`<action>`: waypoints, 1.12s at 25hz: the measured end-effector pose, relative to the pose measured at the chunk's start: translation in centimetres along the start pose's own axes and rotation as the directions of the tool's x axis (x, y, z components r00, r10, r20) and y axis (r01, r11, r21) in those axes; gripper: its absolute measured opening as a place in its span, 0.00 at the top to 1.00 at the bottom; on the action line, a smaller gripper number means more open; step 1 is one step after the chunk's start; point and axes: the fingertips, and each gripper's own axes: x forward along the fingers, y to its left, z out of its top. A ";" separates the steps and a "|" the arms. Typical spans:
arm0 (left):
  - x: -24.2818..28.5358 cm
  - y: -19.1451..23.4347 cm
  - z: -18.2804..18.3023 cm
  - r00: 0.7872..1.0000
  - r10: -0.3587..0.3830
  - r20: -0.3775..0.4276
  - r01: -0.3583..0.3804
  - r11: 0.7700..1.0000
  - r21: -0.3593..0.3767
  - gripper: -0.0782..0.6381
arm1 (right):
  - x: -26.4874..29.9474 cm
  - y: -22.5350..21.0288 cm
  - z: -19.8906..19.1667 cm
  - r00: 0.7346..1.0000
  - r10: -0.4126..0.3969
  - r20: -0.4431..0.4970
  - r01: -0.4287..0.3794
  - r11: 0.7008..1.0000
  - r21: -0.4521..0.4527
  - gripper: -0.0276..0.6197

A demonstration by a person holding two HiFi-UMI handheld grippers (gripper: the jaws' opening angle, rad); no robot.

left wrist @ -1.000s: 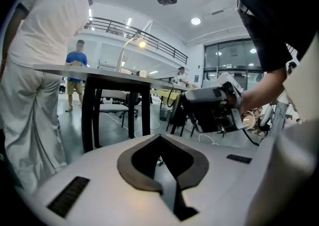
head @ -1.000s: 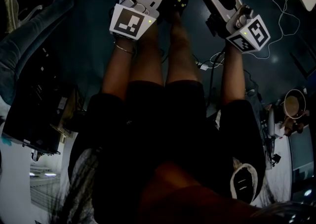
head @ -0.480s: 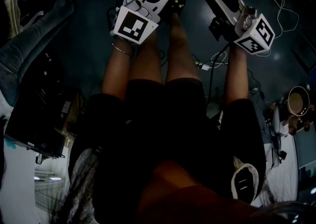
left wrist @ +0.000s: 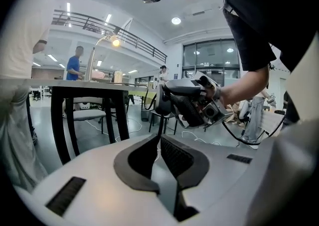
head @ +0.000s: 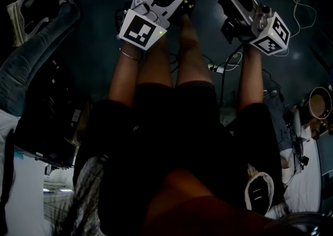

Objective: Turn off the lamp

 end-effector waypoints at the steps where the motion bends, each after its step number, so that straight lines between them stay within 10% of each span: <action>1: 0.0 0.0 -0.1 1.000 0.001 -0.003 -0.001 1.000 -0.008 0.88 | 0.0 0.1 0.0 1.000 0.004 -0.001 -0.004 1.000 0.002 0.87; 4: 0.3 -0.3 -0.5 1.000 -0.018 -0.022 0.018 1.000 -0.009 0.76 | 0.1 0.3 -0.1 1.000 0.015 -0.002 -0.015 1.000 0.014 0.87; 18: 0.7 -0.3 -0.3 0.998 -0.013 -0.059 0.016 0.999 0.044 0.86 | -0.2 -0.2 0.1 0.998 -0.006 0.058 0.001 0.997 0.076 0.86; 28: 0.9 -0.5 -2.7 0.988 -0.004 -0.156 0.016 0.997 0.076 0.86 | -0.2 -2.3 -0.9 0.976 -0.172 0.135 0.168 0.985 0.039 0.86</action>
